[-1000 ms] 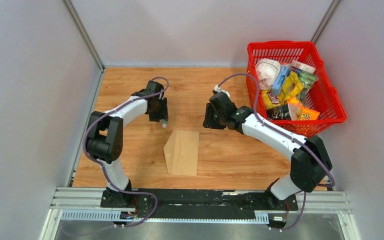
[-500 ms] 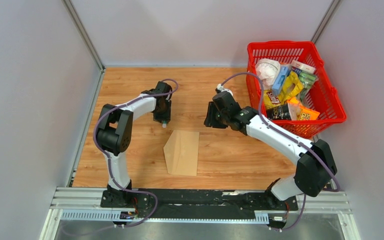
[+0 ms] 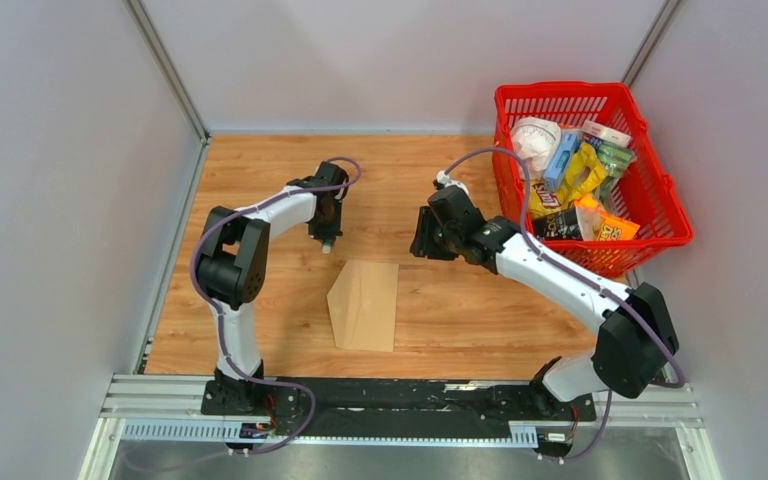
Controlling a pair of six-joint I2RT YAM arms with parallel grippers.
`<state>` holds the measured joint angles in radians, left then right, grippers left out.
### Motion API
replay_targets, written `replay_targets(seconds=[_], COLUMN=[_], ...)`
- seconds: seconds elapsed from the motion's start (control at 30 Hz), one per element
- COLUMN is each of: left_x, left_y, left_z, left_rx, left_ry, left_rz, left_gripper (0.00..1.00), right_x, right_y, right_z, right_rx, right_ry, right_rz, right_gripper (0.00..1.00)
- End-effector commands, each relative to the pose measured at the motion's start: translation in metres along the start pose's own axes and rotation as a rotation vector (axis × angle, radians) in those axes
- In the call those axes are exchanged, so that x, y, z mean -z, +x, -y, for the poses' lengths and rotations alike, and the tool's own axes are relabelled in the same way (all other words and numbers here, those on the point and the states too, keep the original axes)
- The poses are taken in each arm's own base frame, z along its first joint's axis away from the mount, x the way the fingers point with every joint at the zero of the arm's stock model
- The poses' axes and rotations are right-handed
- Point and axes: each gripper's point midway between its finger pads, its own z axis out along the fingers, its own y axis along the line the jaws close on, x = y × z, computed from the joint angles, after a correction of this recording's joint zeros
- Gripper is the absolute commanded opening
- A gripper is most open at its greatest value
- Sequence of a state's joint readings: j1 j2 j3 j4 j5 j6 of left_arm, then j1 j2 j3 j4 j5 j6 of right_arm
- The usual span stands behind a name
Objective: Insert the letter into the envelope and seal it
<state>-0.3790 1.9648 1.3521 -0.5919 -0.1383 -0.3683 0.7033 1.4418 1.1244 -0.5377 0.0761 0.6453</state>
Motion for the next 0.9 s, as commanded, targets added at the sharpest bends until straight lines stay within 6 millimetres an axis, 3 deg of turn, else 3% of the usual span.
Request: replay_targets(seconds=[0.0, 0.1, 0.13, 0.17, 0.2, 0.23, 0.27, 0.3, 0.33, 0.47, 0.67, 0.87], left_x=[0.005, 0.046, 0.074, 0.086, 0.118, 0.126, 0.154, 0.16, 0.183, 0.229, 0.256, 0.268], left_y=[-0.008, -0.028, -0.034, -0.033, -0.035, -0.03, -0.027, -0.019, -0.013, 0.008, 0.03, 0.031], left_z=[0.009, 0.03, 0.046, 0.054, 0.068, 0.073, 0.084, 0.089, 0.097, 0.108, 0.109, 0.108], left_rx=[-0.017, -0.02, -0.029, -0.024, -0.035, -0.025, -0.042, -0.032, -0.057, -0.075, -0.113, -0.117], left_ry=[0.079, 0.24, 0.355, 0.415, 0.533, 0.585, 0.688, 0.743, 0.829, 1.019, 1.111, 1.127], left_rz=[0.017, 0.133, 0.176, 0.205, 0.251, 0.265, 0.299, 0.296, 0.308, 0.349, 0.367, 0.393], left_gripper=[0.0, 0.0, 0.0, 0.0, 0.0, 0.0, 0.0, 0.0, 0.0, 0.0, 0.0, 0.0], right_x=[0.016, 0.029, 0.038, 0.046, 0.055, 0.065, 0.073, 0.081, 0.087, 0.098, 0.099, 0.082], right_y=[-0.02, -0.037, -0.047, -0.056, -0.065, -0.076, -0.085, -0.092, -0.099, -0.112, -0.118, -0.108], right_z=[-0.006, -0.006, -0.009, -0.012, -0.016, -0.022, -0.029, -0.038, -0.046, -0.087, -0.128, -0.14], right_rx=[0.005, 0.0, -0.008, -0.013, -0.022, -0.031, -0.034, -0.035, -0.043, -0.059, -0.002, 0.04], right_ry=[-0.025, -0.028, -0.041, -0.059, -0.083, -0.111, -0.141, -0.183, -0.216, -0.372, -0.389, -0.299], right_rz=[0.066, 0.101, 0.126, 0.149, 0.174, 0.207, 0.232, 0.251, 0.272, 0.276, 0.297, 0.275], right_gripper=[0.41, 0.41, 0.41, 0.41, 0.41, 0.42, 0.42, 0.42, 0.42, 0.43, 0.5, 0.52])
